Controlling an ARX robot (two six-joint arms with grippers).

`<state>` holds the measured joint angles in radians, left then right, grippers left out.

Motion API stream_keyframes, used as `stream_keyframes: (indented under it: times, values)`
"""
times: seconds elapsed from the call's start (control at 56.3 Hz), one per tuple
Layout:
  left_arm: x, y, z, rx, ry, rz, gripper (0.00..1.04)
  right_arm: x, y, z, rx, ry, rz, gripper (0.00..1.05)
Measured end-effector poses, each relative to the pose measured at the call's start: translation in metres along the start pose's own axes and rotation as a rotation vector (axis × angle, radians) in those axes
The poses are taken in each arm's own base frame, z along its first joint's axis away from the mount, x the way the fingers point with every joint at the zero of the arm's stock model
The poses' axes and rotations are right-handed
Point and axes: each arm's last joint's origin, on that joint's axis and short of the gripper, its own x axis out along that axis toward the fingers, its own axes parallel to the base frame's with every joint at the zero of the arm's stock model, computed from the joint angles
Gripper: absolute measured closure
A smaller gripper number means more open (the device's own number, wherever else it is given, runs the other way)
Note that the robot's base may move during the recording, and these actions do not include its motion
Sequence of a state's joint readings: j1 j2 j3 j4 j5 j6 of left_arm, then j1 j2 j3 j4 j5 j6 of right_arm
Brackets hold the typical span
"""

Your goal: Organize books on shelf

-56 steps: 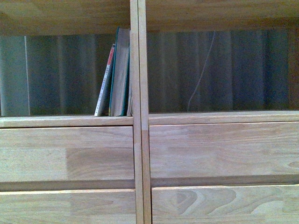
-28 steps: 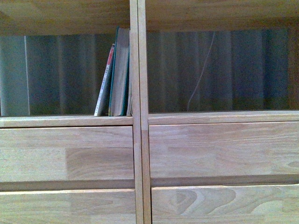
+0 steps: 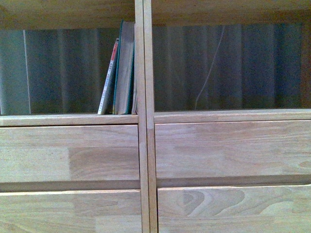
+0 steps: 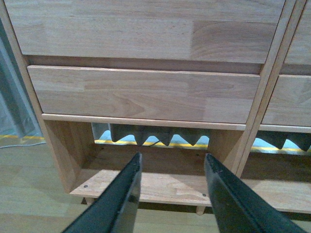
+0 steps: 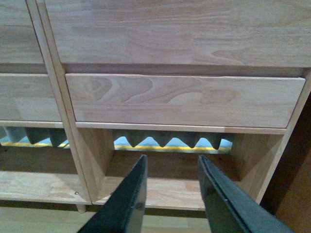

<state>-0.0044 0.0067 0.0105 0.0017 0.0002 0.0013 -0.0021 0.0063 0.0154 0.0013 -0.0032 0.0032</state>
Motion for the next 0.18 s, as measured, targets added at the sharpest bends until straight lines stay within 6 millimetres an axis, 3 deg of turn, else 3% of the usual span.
stream_keyframes:
  times: [0.178]
  values:
    - [0.0, 0.0, 0.0, 0.0, 0.0, 0.0, 0.1, 0.0, 0.0, 0.0, 0.0, 0.0, 0.0, 0.2]
